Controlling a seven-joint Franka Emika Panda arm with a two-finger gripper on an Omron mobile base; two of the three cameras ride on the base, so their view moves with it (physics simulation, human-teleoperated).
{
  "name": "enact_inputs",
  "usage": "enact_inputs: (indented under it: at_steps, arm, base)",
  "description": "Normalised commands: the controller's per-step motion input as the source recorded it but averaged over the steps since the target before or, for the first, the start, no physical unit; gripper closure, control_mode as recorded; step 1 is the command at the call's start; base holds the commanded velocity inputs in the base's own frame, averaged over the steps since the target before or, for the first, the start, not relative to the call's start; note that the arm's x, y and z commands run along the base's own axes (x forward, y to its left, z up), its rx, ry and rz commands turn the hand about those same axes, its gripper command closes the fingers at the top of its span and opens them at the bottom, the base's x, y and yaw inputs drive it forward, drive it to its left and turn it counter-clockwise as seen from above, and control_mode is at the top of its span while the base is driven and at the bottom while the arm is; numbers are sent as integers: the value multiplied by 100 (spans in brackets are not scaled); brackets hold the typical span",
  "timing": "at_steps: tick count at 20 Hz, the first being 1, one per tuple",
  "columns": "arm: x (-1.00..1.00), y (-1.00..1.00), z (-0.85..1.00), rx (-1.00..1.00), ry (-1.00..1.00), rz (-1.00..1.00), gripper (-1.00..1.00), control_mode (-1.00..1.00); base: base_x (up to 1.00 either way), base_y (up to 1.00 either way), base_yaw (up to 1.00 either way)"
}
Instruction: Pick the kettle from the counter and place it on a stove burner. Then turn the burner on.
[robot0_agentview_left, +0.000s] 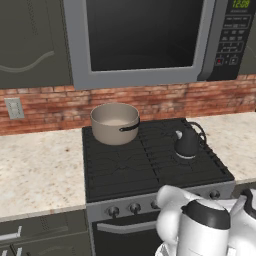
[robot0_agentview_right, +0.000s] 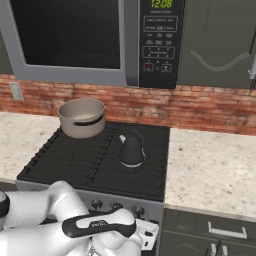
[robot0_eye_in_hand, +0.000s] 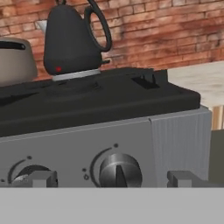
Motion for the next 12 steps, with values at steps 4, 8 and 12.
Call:
enact_inputs:
  at_steps: [4, 8, 12]
  arm:
    - [23, 0, -30, -2, 3, 0, -100, -100]
    - [23, 0, -22, -1, 0, 0, -100, -100]
    - [5, 1, -11, -2, 0, 0, -100, -100]
  base:
    - [0, 0, 0]
    - [0, 0, 0]
    - [0, 0, 0]
